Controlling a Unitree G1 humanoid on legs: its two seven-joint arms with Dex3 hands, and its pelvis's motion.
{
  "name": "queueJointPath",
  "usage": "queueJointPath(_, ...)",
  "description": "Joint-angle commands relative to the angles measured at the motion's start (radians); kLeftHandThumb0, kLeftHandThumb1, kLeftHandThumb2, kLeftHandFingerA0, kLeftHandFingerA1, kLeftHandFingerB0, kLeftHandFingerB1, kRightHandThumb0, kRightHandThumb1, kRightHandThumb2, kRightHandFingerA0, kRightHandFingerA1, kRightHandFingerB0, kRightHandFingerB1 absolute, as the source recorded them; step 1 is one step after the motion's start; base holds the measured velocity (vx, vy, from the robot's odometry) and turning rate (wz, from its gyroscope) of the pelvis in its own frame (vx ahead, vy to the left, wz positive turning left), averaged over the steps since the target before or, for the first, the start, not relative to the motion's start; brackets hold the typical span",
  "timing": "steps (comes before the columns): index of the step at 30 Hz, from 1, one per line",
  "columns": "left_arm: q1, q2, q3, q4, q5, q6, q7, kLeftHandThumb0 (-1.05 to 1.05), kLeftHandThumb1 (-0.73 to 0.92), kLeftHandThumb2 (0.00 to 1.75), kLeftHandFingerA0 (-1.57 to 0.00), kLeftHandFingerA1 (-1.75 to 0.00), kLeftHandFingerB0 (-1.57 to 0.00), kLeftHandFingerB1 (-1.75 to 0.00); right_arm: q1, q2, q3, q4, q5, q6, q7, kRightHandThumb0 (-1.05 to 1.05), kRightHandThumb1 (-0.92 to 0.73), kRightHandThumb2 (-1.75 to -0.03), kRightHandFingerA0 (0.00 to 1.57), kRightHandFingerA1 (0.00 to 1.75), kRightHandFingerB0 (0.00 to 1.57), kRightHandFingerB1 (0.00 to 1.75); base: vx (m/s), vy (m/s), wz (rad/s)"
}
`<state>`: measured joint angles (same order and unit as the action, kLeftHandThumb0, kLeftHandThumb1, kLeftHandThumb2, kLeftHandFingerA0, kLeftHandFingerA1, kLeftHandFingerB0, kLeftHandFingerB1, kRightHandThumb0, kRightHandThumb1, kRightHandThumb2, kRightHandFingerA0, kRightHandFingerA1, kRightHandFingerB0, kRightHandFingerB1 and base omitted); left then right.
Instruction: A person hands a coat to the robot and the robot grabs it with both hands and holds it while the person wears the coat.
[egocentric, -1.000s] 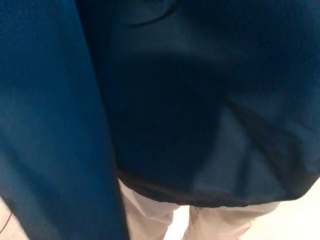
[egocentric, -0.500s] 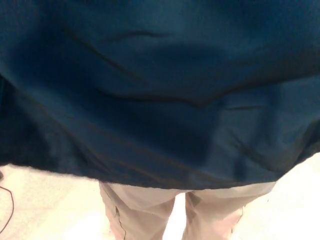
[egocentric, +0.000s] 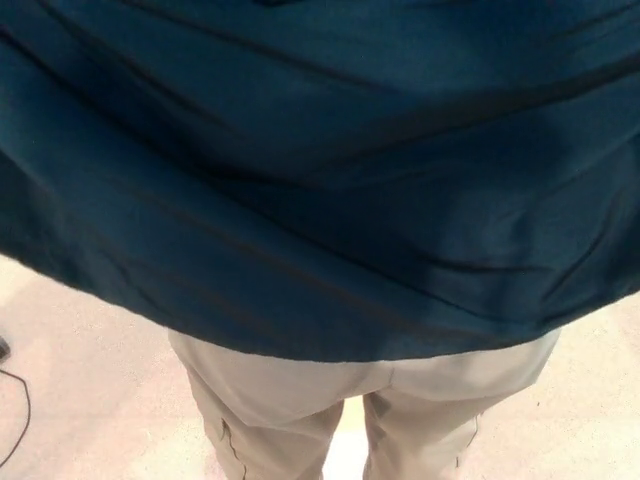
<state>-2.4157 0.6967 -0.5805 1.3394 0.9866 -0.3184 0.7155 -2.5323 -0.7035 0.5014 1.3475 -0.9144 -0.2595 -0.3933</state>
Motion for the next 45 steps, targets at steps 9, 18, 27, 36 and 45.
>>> queueJointPath(9,0.009,0.026,0.133,0.005,-0.107,0.039,-0.148,-1.05,0.84,1.18,0.0,-0.1,-0.1,0.0,-0.025,-0.04,-0.102,0.006,0.089,0.097,0.182,-1.03,-0.78,-1.14,0.0,0.09,0.0,0.0,0.0,0.0,0.0)
queueJointPath(18,0.086,0.049,0.223,-0.054,-0.16,0.003,-0.109,-1.03,0.89,1.16,0.0,-0.08,-0.12,-0.01,0.073,-0.082,-0.23,-0.101,0.189,-0.079,0.155,-0.97,-0.77,-1.04,0.0,0.09,0.0,0.0,0.0,0.0,0.0)
queueJointPath(27,0.295,0.139,0.289,-0.288,-0.201,-0.041,-0.073,-0.93,0.89,1.16,0.0,-0.11,0.0,-0.05,0.346,-0.135,-0.354,-0.424,0.264,-0.217,0.062,-1.03,-0.78,-1.14,0.0,0.05,0.0,0.0,0.0,0.0,0.0)
queueJointPath(36,0.891,0.21,0.607,-0.977,-0.327,0.091,-0.153,-0.69,0.92,0.8,0.0,-0.21,0.0,-0.21,0.994,-0.079,-0.659,-1.165,0.433,-0.153,0.097,-0.75,-0.74,-1.12,0.01,0.37,0.0,0.23,0.0,0.0,0.0)
queueJointPath(45,1.437,0.027,0.873,-1.521,-0.396,0.087,-0.204,-0.67,0.92,0.71,-0.01,-0.22,-0.08,-0.23,1.507,0.13,-0.755,-1.645,0.385,-0.139,0.051,-0.73,-0.76,-1.13,0.11,0.52,0.0,0.31,0.0,0.0,0.0)
